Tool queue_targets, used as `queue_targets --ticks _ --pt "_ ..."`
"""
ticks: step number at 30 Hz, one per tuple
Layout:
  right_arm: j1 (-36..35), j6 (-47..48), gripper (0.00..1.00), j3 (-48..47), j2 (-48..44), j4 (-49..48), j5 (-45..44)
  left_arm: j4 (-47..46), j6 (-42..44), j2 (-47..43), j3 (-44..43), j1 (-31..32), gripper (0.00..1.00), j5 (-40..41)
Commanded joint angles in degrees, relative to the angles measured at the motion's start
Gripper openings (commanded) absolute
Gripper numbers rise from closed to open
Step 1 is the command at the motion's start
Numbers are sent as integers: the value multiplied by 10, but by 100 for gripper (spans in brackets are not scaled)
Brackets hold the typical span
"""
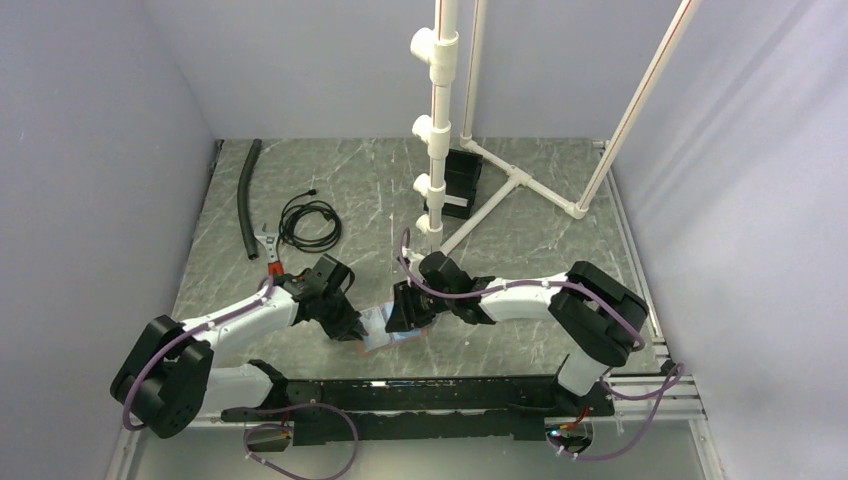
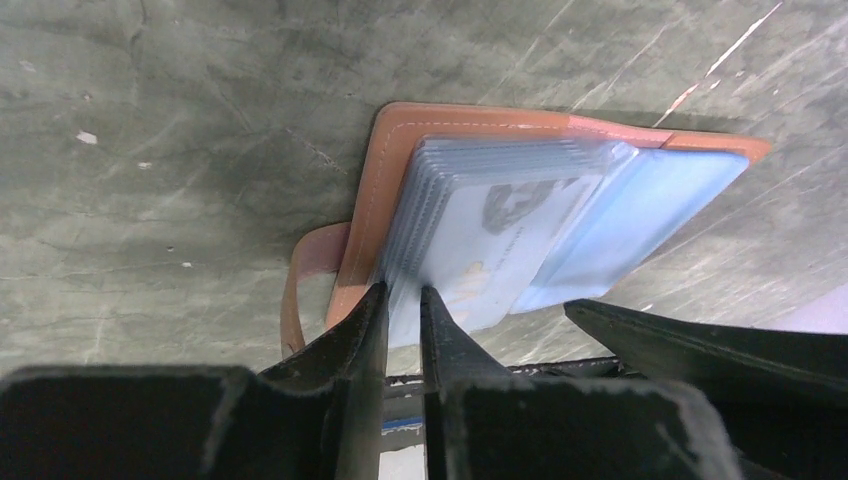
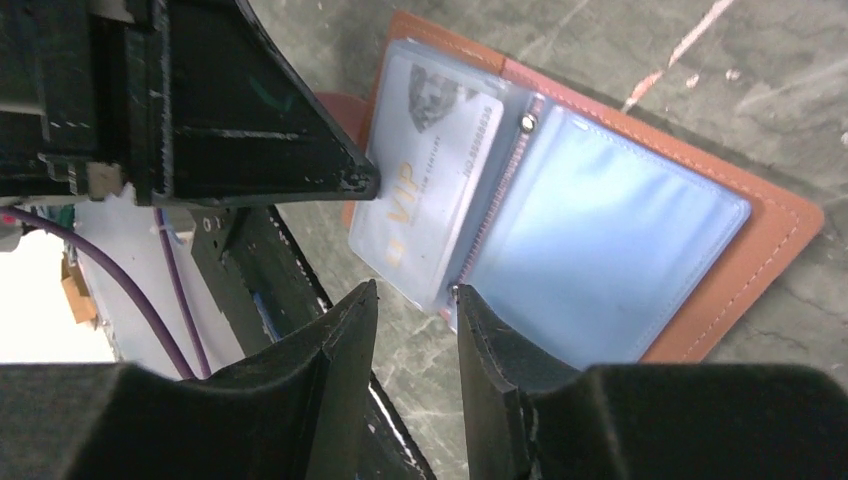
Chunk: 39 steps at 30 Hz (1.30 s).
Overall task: Put the credit cards into the card holder
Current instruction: Open the card holder at the center of the board, then pick up the credit card from the storage box.
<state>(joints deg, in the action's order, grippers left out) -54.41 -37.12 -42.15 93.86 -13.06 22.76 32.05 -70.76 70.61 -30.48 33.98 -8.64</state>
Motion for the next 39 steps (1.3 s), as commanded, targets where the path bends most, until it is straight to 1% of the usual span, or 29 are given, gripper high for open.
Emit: queue_targets --ticks 1,7,9,16,18,19,21,22,23,25,27,30,32,34,36,39 --pt "11 -6 38 19 14 -75 54 41 -21 69 78 4 11 63" --pt "24 -36 36 29 51 -134 97 36 -23 75 80 4 10 61" --pt "24 -39 35 26 59 -140 104 38 -22 76 79 4 10 60" --pt "25 -47 28 23 68 -148 115 48 -22 54 76 4 11 63" --pt "33 -45 28 35 41 -138 97 82 -15 36 55 4 16 70" --pt "45 -38 30 40 19 -123 88 103 -10 23 39 4 20 77" --pt "58 -15 35 43 -36 -61 55 147 3 -15 5 4 29 85" --pt "61 1 39 46 -66 -28 31 163 10 -35 -11 3 35 105" --pt "64 15 43 48 -94 5 11 172 25 -54 -22 1 39 112" --pt "79 38 47 57 -150 78 -26 180 48 -87 -41 -11 45 107" --pt "109 44 52 75 -207 122 -45 190 73 -112 -59 -22 51 99" --pt "161 51 55 90 -290 206 -92 211 118 -154 -101 -37 63 92" --pt "196 52 57 90 -336 248 -133 207 169 -173 -142 -47 70 92" --pt "245 51 58 80 -364 279 -154 205 230 -170 -200 -53 72 76" --pt "306 45 58 56 -372 304 -177 217 284 -152 -252 -53 73 81" --pt "369 59 64 8 -338 299 -163 222 354 -128 -315 -53 80 85"
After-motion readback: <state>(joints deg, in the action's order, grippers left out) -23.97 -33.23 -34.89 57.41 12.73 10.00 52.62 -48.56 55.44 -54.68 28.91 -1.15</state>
